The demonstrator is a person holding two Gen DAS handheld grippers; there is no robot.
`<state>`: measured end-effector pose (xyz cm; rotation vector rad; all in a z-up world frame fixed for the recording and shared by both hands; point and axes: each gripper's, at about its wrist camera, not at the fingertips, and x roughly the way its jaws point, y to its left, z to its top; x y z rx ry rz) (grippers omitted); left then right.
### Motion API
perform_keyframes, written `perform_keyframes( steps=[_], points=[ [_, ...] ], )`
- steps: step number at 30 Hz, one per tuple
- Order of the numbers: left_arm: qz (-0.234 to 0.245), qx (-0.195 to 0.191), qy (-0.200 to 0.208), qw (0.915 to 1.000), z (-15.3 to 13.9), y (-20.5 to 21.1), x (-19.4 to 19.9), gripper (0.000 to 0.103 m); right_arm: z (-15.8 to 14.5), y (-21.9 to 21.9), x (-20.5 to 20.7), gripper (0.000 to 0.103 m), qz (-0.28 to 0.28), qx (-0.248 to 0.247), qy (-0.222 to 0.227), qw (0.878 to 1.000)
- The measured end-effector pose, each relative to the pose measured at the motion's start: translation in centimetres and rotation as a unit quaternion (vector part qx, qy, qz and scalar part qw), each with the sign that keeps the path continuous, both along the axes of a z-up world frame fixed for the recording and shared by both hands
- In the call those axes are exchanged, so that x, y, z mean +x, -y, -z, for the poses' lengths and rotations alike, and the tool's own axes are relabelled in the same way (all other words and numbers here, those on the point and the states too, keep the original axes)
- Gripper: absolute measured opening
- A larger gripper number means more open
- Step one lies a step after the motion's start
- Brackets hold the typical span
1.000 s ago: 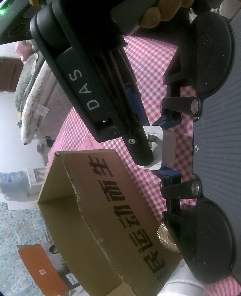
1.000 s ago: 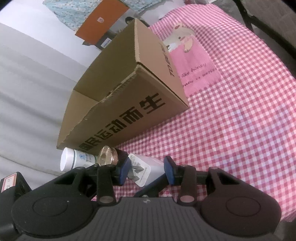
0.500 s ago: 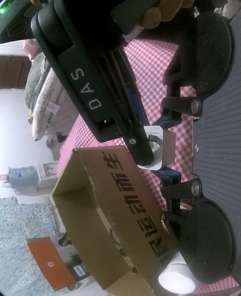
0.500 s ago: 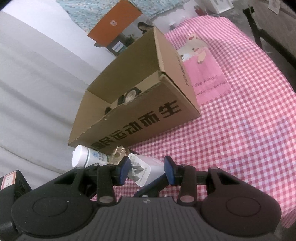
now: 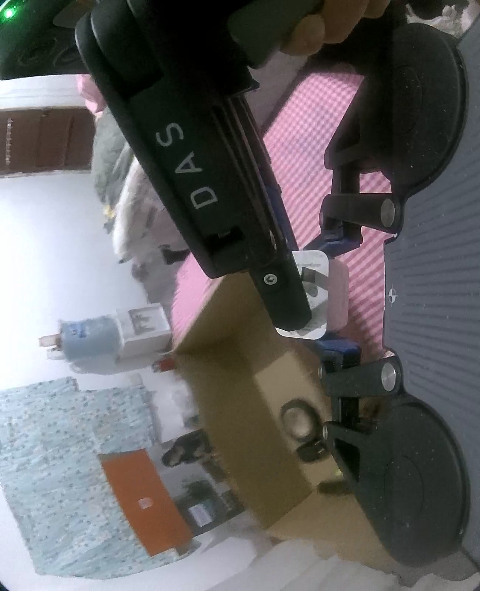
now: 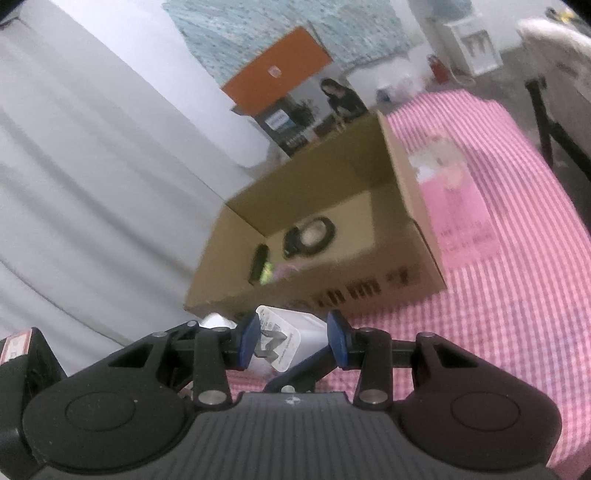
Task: Organize rigid objects
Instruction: 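Lower the white charger into the box and open the right gripper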
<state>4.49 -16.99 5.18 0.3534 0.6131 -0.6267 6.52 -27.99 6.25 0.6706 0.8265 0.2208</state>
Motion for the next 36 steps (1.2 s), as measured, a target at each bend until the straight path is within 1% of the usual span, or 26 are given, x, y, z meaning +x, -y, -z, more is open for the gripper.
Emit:
perform_keyframes(
  steps=[4,8,11,13,17,21,25,28,32,36],
  points=[
    [0.001,-0.002,0.001,1.0000,-1.8,-0.4,2.2,0.042,-2.0,-0.2,2.1,0.044,-0.015,-0.008,0.015,1.000],
    [-0.003,-0.003,-0.016,0.9999,-2.9,-0.6,5.5,0.042,-3.3,-0.2,5.1,0.044,-0.027,-0.017,0.021,0.999],
    [-0.008,0.009,-0.027,0.9996,-3.1,-0.4,8.0,0.042,-3.3,0.4,8.1,0.044,-0.036,-0.012,0.010,0.999],
    [-0.012,0.018,-0.042,0.9989,-3.0,-0.2,10.0,0.042,-3.0,0.9,9.9,0.044,-0.041,-0.003,-0.001,0.999],
    [-0.025,0.029,-0.086,0.9956,-2.2,0.1,14.2,0.042,-1.5,2.1,14.1,0.044,-0.051,0.015,-0.036,0.998],
    [-0.043,0.036,-0.145,0.9878,-0.3,0.4,19.0,0.042,1.2,2.7,18.6,0.044,-0.061,0.017,-0.080,0.995],
    [-0.058,0.037,-0.189,0.9796,1.5,0.6,23.0,0.042,3.5,3.0,22.2,0.044,-0.070,0.008,-0.114,0.991],
    [-0.064,0.043,-0.212,0.9743,2.8,1.1,25.0,0.042,5.0,3.3,24.3,0.044,-0.074,0.003,-0.138,0.988],
    [-0.072,0.057,-0.229,0.9690,4.4,1.8,26.3,0.042,6.9,3.1,26.6,0.043,-0.083,-0.010,-0.167,0.982],
    [-0.080,0.071,-0.238,0.9652,5.6,1.9,27.7,0.043,7.9,2.1,28.2,0.042,-0.101,-0.036,-0.172,0.979]
  ],
)
